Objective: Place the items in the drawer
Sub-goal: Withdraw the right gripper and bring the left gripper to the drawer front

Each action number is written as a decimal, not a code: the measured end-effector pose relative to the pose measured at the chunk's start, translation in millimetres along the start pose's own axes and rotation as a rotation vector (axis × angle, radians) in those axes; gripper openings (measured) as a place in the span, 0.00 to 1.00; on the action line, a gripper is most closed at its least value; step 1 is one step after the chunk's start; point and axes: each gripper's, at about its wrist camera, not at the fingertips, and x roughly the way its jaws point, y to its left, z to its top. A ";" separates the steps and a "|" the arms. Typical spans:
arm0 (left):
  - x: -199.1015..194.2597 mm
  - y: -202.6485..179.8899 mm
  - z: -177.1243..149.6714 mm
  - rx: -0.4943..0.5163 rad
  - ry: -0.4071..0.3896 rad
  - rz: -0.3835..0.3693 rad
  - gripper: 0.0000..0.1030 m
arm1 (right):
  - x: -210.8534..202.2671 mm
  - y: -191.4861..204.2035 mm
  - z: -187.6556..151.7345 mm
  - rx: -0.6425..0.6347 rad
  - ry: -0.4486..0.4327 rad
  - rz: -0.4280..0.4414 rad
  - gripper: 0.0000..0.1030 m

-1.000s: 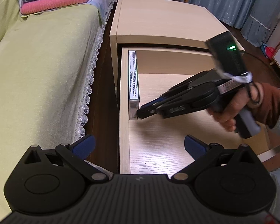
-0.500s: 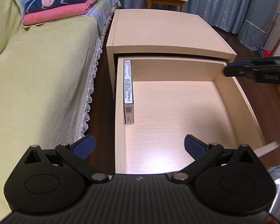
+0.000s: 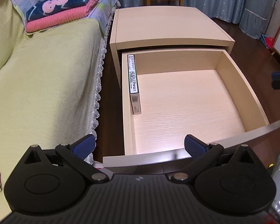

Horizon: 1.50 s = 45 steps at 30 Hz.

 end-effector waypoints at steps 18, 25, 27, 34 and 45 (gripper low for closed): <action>-0.5 19.6 -58.9 0.020 0.013 0.002 0.99 | -26.6 -9.8 -82.1 0.001 0.139 -0.066 0.42; 16.1 19.4 -66.4 0.052 -0.008 -0.026 0.99 | -9.7 -8.3 -86.6 -0.028 0.175 -0.057 0.42; 21.7 17.4 -66.6 0.071 -0.005 -0.020 0.99 | -7.1 -7.3 -87.0 -0.029 0.182 -0.051 0.42; 39.7 17.6 -63.5 0.080 0.025 -0.037 0.94 | 1.8 -3.2 -85.6 -0.055 0.189 -0.054 0.37; 52.2 18.0 -52.7 0.075 0.046 -0.026 0.70 | 9.8 -3.8 -80.8 -0.066 0.206 -0.038 0.29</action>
